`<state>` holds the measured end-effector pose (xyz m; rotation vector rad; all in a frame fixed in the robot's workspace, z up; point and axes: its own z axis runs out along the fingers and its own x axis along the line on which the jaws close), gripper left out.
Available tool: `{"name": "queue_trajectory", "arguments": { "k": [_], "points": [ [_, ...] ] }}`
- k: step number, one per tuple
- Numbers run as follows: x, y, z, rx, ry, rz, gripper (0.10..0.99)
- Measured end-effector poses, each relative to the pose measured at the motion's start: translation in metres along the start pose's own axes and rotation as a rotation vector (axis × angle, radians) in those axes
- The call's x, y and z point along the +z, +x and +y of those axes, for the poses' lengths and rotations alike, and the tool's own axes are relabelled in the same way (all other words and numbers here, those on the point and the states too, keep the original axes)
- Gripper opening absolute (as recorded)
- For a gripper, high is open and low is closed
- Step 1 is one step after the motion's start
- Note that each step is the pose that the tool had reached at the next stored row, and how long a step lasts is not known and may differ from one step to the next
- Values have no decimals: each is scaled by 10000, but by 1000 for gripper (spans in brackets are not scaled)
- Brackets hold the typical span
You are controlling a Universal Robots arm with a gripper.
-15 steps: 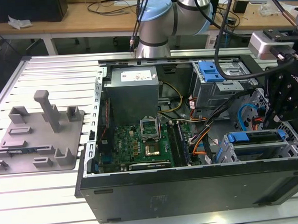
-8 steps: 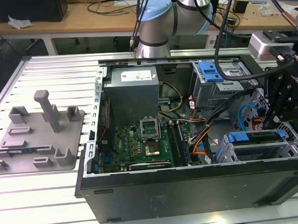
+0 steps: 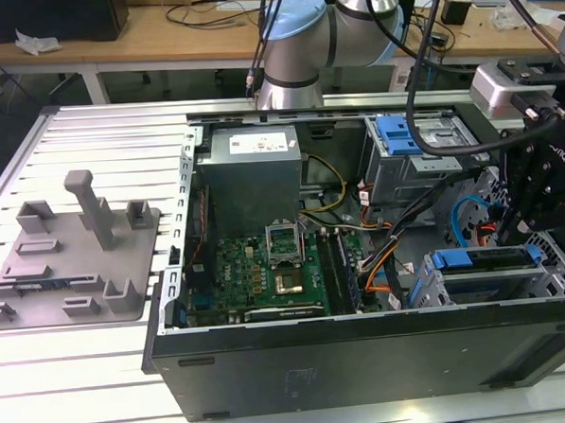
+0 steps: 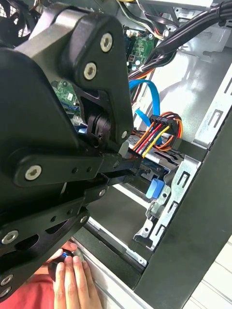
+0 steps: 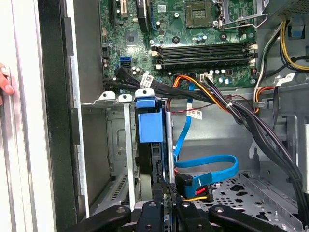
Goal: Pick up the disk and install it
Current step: 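Insert the first disk wire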
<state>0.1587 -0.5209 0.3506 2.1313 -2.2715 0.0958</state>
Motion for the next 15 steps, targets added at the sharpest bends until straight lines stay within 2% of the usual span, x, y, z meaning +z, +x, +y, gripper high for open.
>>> {"name": "queue_trajectory", "arguments": {
  "k": [15],
  "points": [
    [8, 9, 4, -1, 0, 0, 169]
  ]
}}
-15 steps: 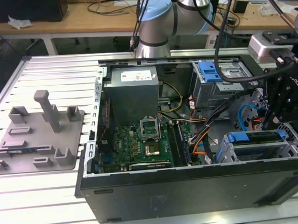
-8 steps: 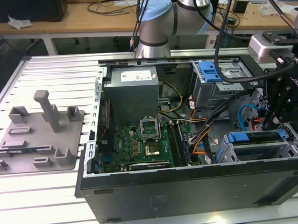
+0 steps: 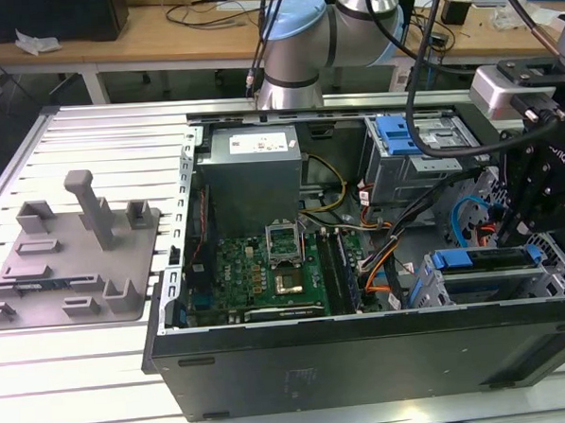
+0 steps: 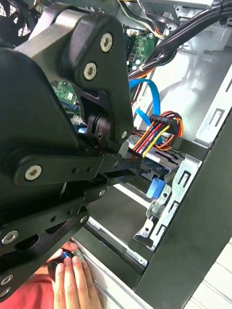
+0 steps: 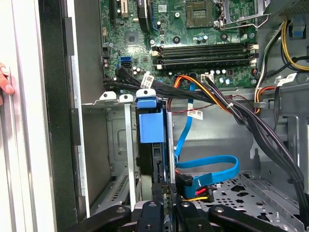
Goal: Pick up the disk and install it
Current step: 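Insert the first disk wire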
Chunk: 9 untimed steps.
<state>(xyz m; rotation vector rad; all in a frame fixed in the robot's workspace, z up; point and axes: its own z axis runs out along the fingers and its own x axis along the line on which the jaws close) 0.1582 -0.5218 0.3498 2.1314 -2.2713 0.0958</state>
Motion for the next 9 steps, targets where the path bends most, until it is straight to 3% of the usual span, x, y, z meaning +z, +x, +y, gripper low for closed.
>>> {"name": "queue_trajectory", "arguments": {
  "k": [9],
  "points": [
    [18, 10, 0, 0, 0, -2, 169]
  ]
}}
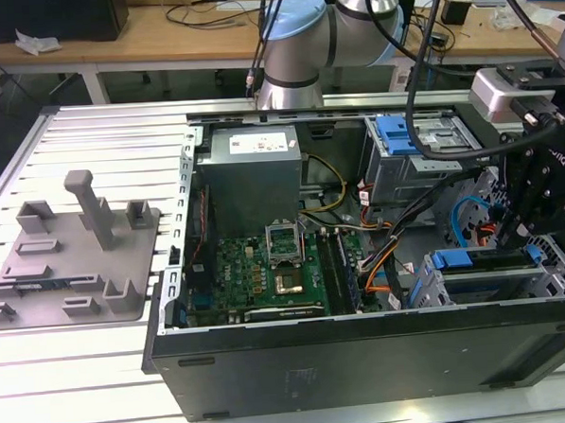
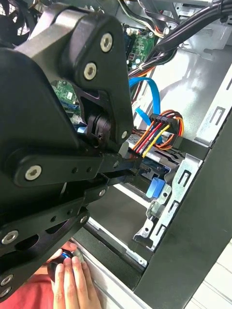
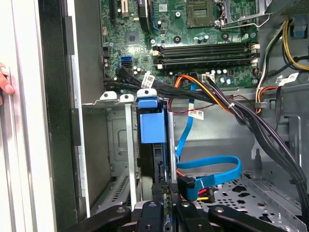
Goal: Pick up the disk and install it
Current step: 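Insert the first disk wire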
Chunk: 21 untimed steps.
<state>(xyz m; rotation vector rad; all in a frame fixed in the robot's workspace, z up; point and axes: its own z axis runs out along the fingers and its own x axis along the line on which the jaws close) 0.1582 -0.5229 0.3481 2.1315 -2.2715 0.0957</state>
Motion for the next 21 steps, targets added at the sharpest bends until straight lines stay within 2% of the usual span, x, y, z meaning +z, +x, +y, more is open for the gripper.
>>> {"name": "queue_trajectory", "arguments": {
  "k": [14, 19, 21],
  "points": [
    [63, -3, -8, -1, -1, 1, 169],
    [103, -6, -10, 0, -1, 4, 169],
    [141, -8, -9, 0, -2, -3, 169]
  ]
}}
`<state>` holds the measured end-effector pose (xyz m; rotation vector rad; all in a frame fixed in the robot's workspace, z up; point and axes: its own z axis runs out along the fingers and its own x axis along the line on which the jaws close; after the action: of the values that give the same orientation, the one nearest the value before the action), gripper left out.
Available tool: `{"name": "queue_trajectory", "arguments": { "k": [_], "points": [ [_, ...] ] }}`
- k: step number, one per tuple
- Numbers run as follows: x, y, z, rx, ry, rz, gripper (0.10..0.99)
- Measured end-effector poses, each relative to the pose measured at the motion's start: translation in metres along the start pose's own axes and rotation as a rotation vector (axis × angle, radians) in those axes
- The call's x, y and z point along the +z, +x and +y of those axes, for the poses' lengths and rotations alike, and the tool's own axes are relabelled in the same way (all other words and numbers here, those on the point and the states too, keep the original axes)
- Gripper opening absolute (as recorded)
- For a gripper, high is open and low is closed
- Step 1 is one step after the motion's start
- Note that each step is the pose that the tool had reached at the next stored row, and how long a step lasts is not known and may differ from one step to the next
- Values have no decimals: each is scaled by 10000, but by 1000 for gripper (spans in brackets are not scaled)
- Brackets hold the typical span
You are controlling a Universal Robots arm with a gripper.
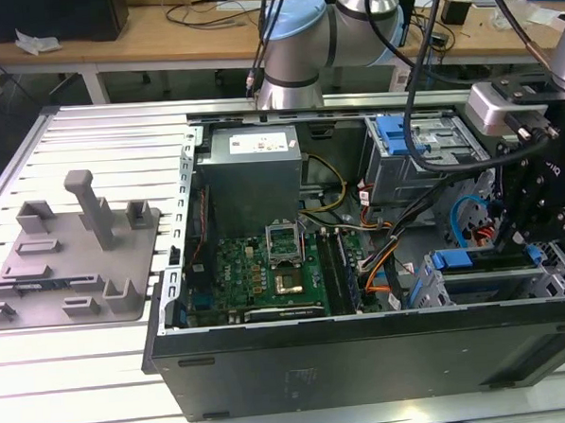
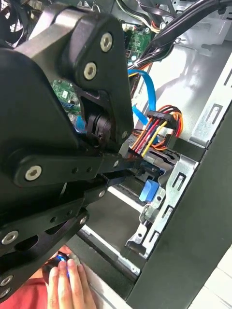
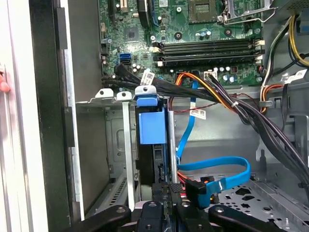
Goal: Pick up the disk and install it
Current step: 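Insert the first disk wire, then insert the second disk wire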
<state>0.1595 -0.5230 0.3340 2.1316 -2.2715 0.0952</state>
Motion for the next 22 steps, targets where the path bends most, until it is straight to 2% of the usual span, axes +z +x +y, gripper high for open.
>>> {"name": "queue_trajectory", "arguments": {
  "k": [1, 2, 4, 6, 9, 22],
  "points": [
    [-110, 4, -2, 1, 0, 6, 306],
    [-227, 0, -4, 1, 1, 17, 306],
    [-322, -12, -7, 0, 2, 28, 306],
    [-365, -17, -9, -1, 2, 38, 306],
    [-420, -24, -13, -1, 4, 51, 306],
    [-426, -25, -13, -1, 3, 51, 306]
  ]
}}
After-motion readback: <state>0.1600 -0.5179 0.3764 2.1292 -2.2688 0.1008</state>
